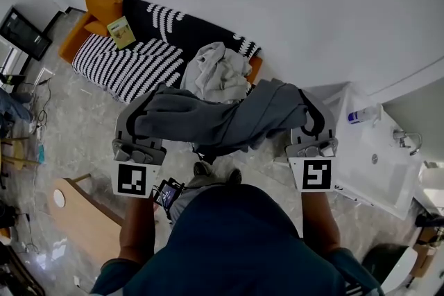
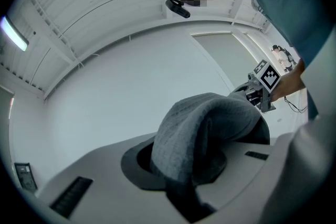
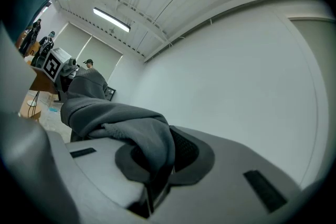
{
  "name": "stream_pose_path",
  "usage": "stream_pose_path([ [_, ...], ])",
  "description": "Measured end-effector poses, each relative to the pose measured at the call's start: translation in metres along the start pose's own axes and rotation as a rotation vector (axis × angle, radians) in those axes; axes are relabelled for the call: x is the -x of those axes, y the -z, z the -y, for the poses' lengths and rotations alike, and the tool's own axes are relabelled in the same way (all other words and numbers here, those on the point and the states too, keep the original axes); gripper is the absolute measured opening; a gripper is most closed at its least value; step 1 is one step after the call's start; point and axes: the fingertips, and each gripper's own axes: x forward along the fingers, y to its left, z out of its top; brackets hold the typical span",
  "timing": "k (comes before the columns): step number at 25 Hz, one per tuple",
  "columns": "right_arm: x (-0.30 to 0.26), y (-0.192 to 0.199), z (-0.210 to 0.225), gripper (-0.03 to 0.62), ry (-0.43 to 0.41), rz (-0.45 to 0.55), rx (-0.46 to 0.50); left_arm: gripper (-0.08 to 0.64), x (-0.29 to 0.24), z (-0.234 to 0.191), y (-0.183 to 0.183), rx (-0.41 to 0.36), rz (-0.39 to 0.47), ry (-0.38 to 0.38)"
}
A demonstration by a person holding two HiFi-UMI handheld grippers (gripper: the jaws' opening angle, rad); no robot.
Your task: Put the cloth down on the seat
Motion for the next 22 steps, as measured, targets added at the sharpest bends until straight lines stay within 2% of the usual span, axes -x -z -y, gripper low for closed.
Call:
stream_pose_path([
  [12,-0.041,-0.008,-0.018,0.031,0.079,-0.024,0.005,0.058,-0.025,-0.055,0.014,-0.027,0.021,0.076],
  [16,-0.055,-0.010,-0.024,0.031,0.110,-0.023,-0.005,0.058,-0.035,-0.067,0.025,-0.008,0.034,0.099],
  [22,-0.065,0.004,-0.016,0.031,0.096,-0.057,-0.012,0.058,-0.055,-0.068,0.031,-0.005,0.028,0.105],
])
